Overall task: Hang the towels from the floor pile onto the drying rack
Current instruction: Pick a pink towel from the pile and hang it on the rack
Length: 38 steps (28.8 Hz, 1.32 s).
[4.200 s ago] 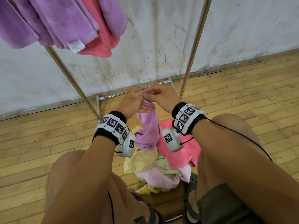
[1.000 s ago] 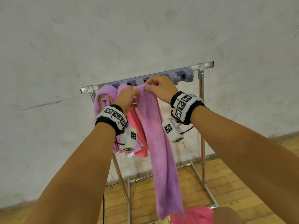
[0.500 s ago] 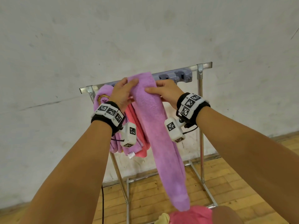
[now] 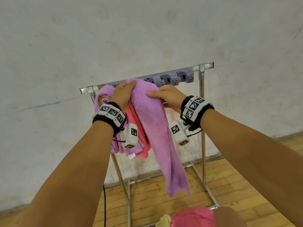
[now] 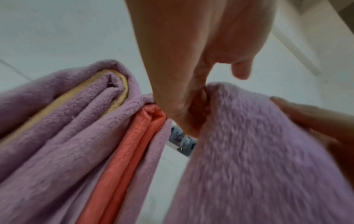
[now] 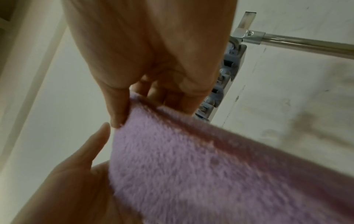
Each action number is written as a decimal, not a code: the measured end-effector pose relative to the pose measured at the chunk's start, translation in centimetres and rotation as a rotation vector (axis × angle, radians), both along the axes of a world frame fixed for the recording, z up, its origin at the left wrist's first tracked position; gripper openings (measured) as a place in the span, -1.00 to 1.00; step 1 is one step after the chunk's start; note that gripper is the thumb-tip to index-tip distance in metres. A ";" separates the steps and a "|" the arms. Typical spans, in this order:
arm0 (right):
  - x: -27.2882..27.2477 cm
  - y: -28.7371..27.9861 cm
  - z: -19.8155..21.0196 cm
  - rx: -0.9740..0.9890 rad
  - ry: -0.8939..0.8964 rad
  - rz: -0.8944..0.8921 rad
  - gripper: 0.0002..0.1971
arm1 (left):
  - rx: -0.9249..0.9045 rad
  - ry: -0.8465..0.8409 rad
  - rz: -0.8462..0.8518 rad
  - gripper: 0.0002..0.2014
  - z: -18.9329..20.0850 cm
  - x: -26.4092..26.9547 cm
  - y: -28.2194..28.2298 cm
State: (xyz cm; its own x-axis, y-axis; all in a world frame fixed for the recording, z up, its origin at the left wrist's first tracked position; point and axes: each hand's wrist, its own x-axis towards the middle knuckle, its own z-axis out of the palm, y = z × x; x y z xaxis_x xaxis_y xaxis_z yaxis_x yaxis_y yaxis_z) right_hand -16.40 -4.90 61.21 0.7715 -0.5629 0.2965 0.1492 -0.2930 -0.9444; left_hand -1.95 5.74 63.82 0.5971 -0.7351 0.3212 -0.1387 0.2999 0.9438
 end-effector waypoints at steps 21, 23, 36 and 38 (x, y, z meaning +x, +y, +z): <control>0.4 0.7 -0.1 0.137 -0.035 0.078 -0.70 | 0.012 0.036 -0.008 -0.56 -0.3 1.3 0.2; 0.8 0.5 0.1 0.129 -0.088 0.011 -0.69 | 0.116 0.042 -0.132 -0.50 -1.1 1.0 0.7; -0.1 0.3 -0.3 0.158 -0.016 0.109 -0.74 | -0.001 0.064 -0.004 -0.51 -0.9 0.7 0.4; 0.3 0.2 -0.1 0.160 -0.075 0.056 -0.69 | 0.032 0.080 -0.020 -0.45 -1.1 0.6 0.6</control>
